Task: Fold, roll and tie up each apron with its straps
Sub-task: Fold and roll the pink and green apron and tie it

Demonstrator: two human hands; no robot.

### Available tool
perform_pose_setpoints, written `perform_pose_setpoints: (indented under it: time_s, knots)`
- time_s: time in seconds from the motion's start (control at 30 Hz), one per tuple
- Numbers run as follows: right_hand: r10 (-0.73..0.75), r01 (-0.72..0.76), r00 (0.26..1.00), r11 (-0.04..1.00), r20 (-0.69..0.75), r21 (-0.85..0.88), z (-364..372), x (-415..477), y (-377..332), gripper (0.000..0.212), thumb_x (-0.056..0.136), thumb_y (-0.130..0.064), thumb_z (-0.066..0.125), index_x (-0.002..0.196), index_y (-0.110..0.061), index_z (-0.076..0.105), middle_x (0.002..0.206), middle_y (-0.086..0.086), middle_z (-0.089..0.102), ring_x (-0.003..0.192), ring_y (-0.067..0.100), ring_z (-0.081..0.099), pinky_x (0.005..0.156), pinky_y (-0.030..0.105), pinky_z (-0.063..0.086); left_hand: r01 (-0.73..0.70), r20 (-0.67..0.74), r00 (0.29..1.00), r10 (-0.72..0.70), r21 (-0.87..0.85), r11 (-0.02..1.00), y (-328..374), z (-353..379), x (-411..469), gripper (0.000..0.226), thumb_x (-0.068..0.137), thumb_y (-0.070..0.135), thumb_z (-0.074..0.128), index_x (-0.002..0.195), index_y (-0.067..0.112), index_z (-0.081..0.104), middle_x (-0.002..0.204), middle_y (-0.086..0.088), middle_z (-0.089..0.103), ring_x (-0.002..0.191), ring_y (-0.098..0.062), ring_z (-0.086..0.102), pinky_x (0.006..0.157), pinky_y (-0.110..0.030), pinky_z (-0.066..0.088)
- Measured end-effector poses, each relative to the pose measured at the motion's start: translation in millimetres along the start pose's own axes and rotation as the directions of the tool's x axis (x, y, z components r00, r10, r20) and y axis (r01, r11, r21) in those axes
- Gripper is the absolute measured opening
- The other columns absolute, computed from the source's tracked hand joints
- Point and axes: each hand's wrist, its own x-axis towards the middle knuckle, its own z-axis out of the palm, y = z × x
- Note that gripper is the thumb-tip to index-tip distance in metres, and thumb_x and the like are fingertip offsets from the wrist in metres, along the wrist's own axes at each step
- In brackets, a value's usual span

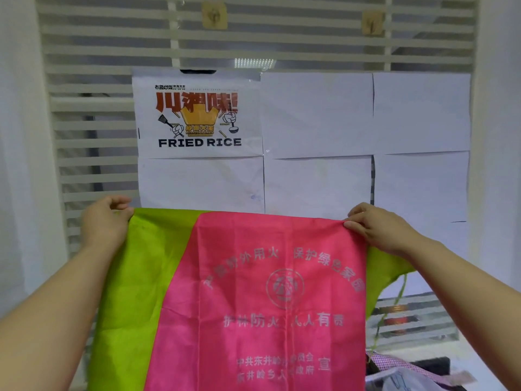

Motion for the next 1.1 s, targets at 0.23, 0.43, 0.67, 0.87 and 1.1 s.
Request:
perform_pose_setpoints:
  time_s: [0.23, 0.43, 0.67, 0.87, 1.1]
  knots:
    - [0.102, -0.046, 0.982, 0.946, -0.160, 0.321, 4.3, 2.3, -7.7, 0.022, 0.086, -0.033, 0.068, 0.102, -0.019, 0.071, 0.099, -0.004, 0.070, 0.094, 0.015, 0.063, 0.079, 0.026, 0.043, -0.075, 0.187, 0.982, 0.026, 0.261, 0.962, -4.4, -3.6, -3.8, 0.021, 0.094, 0.005, 0.054, 0.113, 0.002, 0.065, 0.115, -0.019, 0.064, 0.106, -0.036, 0.057, 0.090, -0.041, 0.042]
    - [0.279, -0.135, 0.943, 0.820, -0.183, 0.557, 4.9, 2.9, -8.2, 0.033, 0.087, -0.042, 0.065, 0.076, -0.011, 0.069, 0.073, -0.001, 0.065, 0.071, 0.018, 0.058, 0.068, 0.031, 0.043, 0.474, 0.545, 0.808, -0.224, -0.376, 0.796, -4.1, -14.0, -12.7, 0.033, 0.097, 0.022, 0.051, 0.071, 0.016, 0.070, 0.062, 0.001, 0.061, 0.046, -0.006, 0.056, 0.044, -0.016, 0.051]
    - [0.416, -0.353, 0.877, 0.898, -0.239, 0.264, 7.6, 3.7, -5.3, 0.030, 0.094, -0.037, 0.055, 0.072, -0.018, 0.062, 0.076, 0.004, 0.060, 0.081, 0.028, 0.055, 0.065, 0.032, 0.037, 0.475, 0.534, 0.832, -0.151, -0.545, 0.691, 2.2, -20.5, -7.6, 0.022, 0.099, 0.003, 0.043, 0.098, 0.017, 0.059, 0.093, 0.005, 0.070, 0.065, 0.000, 0.066, 0.058, -0.014, 0.055]
    - [0.216, -0.145, 0.962, 0.921, -0.164, 0.361, -1.9, 8.2, -22.0, 0.024, 0.094, -0.031, 0.057, 0.083, -0.010, 0.063, 0.079, 0.003, 0.061, 0.084, 0.026, 0.058, 0.066, 0.031, 0.034, 0.109, 0.222, 0.972, -0.075, -0.143, 0.984, 7.1, -10.8, -10.1, 0.024, 0.094, 0.000, 0.048, 0.099, 0.013, 0.067, 0.105, -0.006, 0.065, 0.080, -0.010, 0.060, 0.072, -0.020, 0.050]
    - [0.017, 0.015, 0.992, 0.968, -0.123, 0.252, -12.1, 2.8, -16.2, 0.022, 0.088, -0.029, 0.067, 0.079, -0.009, 0.066, 0.076, 0.007, 0.059, 0.073, 0.023, 0.054, 0.060, 0.017, 0.034, -0.394, 0.409, 0.879, 0.245, 0.332, 0.857, -0.8, -12.1, -14.3, 0.021, 0.083, 0.013, 0.072, 0.103, 0.005, 0.073, 0.105, -0.013, 0.070, 0.093, -0.024, 0.060, 0.080, -0.032, 0.041]
